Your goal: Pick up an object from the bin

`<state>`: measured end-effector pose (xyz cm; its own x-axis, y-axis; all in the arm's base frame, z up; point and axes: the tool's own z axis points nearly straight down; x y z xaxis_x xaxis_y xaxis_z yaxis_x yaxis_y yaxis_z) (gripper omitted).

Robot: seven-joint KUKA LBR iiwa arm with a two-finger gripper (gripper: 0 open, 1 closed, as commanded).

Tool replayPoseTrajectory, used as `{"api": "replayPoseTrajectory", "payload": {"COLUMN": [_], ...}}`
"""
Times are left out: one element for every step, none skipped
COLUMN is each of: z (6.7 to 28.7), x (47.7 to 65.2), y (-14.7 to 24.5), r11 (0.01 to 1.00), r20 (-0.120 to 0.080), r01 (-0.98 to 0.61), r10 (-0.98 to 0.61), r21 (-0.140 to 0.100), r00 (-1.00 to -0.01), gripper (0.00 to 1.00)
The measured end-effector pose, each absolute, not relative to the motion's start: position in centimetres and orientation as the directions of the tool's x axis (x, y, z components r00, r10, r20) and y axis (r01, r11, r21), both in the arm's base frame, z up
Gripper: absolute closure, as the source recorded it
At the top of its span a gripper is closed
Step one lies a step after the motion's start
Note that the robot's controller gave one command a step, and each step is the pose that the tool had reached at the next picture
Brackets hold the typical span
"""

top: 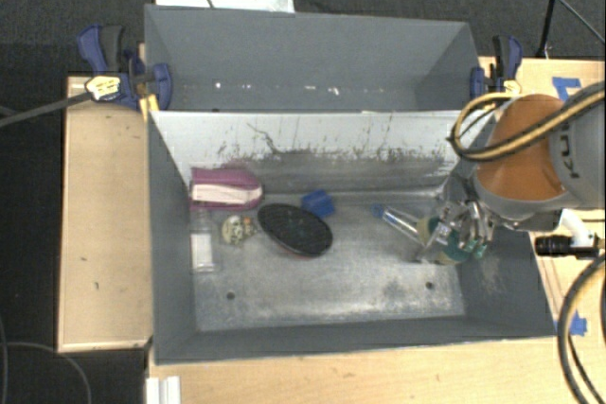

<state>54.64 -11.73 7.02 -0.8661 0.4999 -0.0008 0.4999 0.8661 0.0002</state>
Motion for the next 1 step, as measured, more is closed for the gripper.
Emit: {"api": "replayPoseTrajectory", "payload": {"z": [15.04], "x": [54.87], "y": [-11.77], "r11": [0.868], "r20": [-0.009], "r01": [0.496], "r10": [0.496], "r21": [0.003], "r00": [-0.868], "gripper": [1.0]}}
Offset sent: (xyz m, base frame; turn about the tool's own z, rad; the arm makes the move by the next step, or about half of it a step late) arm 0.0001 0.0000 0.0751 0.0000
